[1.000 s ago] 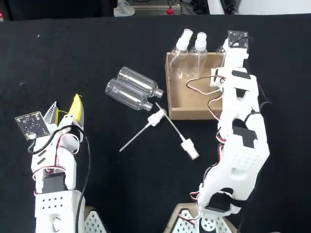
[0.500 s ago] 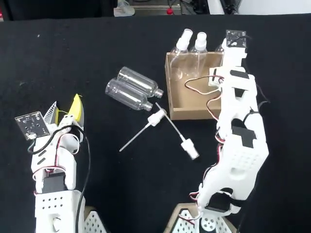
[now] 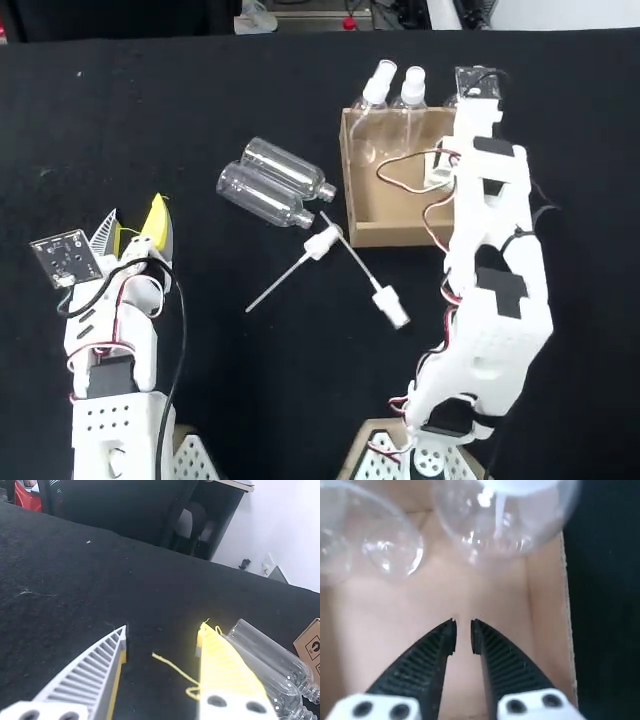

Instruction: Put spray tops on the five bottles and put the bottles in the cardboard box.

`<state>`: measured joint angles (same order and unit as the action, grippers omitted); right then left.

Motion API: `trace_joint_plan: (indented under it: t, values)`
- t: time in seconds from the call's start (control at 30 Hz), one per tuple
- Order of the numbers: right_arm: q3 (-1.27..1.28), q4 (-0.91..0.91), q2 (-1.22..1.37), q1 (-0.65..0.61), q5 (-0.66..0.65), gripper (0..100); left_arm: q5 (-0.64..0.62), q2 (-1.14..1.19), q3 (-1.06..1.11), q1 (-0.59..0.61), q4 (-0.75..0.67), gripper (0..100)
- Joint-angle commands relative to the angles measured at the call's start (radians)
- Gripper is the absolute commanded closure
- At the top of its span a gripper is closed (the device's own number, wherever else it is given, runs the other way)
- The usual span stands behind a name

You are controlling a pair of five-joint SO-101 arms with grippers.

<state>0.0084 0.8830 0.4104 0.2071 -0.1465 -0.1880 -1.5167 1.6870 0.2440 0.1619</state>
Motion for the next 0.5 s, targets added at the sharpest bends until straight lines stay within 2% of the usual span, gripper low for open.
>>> trace_joint_plan:
  t: [0.0,0.27,0.47]
  values:
    - [-0.024,0.052,-0.076,-0.017,0.003,96.3,-0.003,0.002,0.021,0.007,-0.023,78]
    - [-0.022,0.132,-0.076,-0.031,0.003,96.3,-0.003,0.002,0.021,0.007,-0.023,78]
    - [0.004,0.138,-0.076,-0.100,0.003,96.4,-0.003,0.002,0.021,0.007,-0.023,78]
